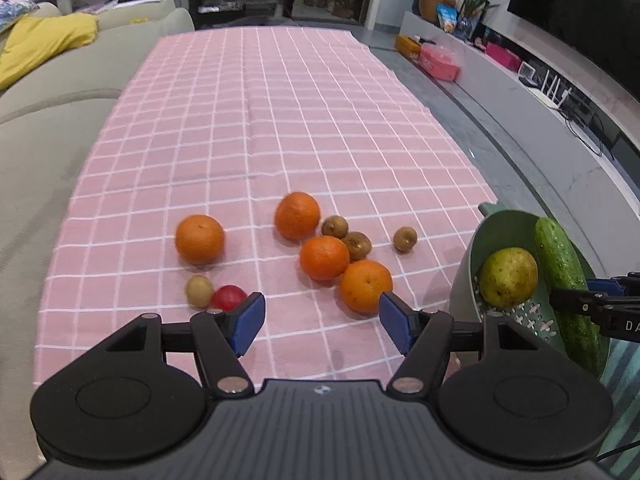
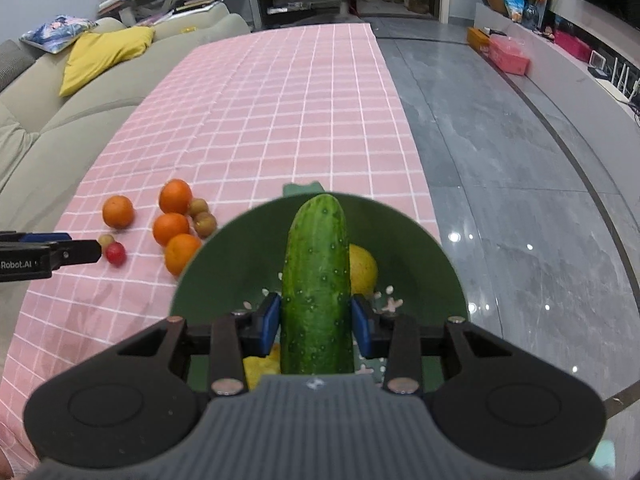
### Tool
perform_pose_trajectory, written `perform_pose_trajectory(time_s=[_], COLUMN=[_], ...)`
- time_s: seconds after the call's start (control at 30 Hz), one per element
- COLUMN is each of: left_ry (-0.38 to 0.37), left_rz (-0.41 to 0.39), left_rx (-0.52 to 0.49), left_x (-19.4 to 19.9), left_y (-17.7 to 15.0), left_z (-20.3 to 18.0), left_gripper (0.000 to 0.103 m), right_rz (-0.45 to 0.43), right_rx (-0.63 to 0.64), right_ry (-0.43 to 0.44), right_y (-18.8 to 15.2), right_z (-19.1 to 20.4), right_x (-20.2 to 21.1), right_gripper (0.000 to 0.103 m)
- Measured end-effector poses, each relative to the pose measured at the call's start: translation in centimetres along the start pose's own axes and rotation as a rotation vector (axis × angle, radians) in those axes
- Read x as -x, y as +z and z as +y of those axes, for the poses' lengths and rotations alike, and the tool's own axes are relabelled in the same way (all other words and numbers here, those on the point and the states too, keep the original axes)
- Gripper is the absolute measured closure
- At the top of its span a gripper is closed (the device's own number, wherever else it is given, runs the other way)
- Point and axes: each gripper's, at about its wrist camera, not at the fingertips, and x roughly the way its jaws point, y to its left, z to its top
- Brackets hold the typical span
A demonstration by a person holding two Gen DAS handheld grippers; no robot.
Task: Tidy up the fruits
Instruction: 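Lower the cucumber upright into the colander while the left tool grasps an orange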
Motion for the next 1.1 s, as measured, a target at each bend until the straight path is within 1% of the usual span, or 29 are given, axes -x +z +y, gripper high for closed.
perform_pose_trajectory(time_s=[0.17,0.27,0.33,0.43,0.5,0.63,0.73,0.77,0.83,0.87,0.93,1.03,1.1], left_ry=[-0.025,-0.023,-0.030,-0.038,-0.029,-0.028,-0.029,-0.022,-0.012,-0.011,-0.007,-0.009,-0.022], left_rz=[0.042,0.070,0.082,0.095,0.103,0.112,0.122,0.125,0.131,0.132,0.133,0.129,0.134], left_rx=[0.024,0.022,0.022,0.022,0.027,0.065,0.071,0.067,0.066,0.068,0.075,0.079,0.092], left_x=[-2.1,-3.3,-4.0,-4.8,-5.4,-6.4,-7.0,-7.2,-7.6,-7.7,-8.0,-8.2,-8.4], left_y=[0.4,0.7,0.8,1.0,1.0,1.2,1.2,1.2,1.2,1.2,1.3,1.3,1.3], left_z=[-1.0,-1.4,-1.7,-1.9,-1.9,-1.5,-1.7,-1.8,-1.9,-1.9,-2.0,-2.0,-1.9], left_gripper=[0.026,0.026,0.026,0.026,0.026,0.026,0.026,0.026,0.026,0.026,0.026,0.026,0.032], right_rz=[-0.013,-0.008,0.016,0.019,0.013,0.007,0.002,0.005,0.011,0.014,0.021,0.019,0.014], right_rx=[0.042,0.062,0.057,0.034,0.021,-0.026,-0.016,-0.020,-0.010,0.002,0.037,0.045,0.040], right_ry=[-0.001,-0.026,-0.040,-0.035,-0.045,-0.069,-0.102,-0.094,-0.099,-0.101,-0.089,-0.074,-0.075], right_y=[-0.2,0.0,0.1,0.3,0.6,0.8,0.9,1.0,1.1,1.1,1.1,1.1,1.0], right_z=[-0.1,-0.3,-0.6,-1.3,-1.6,-2.6,-2.7,-2.7,-2.5,-2.4,-2.0,-1.9,-1.9], right_x=[-0.6,-1.1,-1.7,-2.0,-2.0,-1.6,-1.5,-1.5,-1.6,-1.6,-1.6,-1.6,-1.6], right_gripper=[0.068,0.068,0.068,0.068,0.069,0.073,0.081,0.081,0.081,0.078,0.075,0.070,0.068])
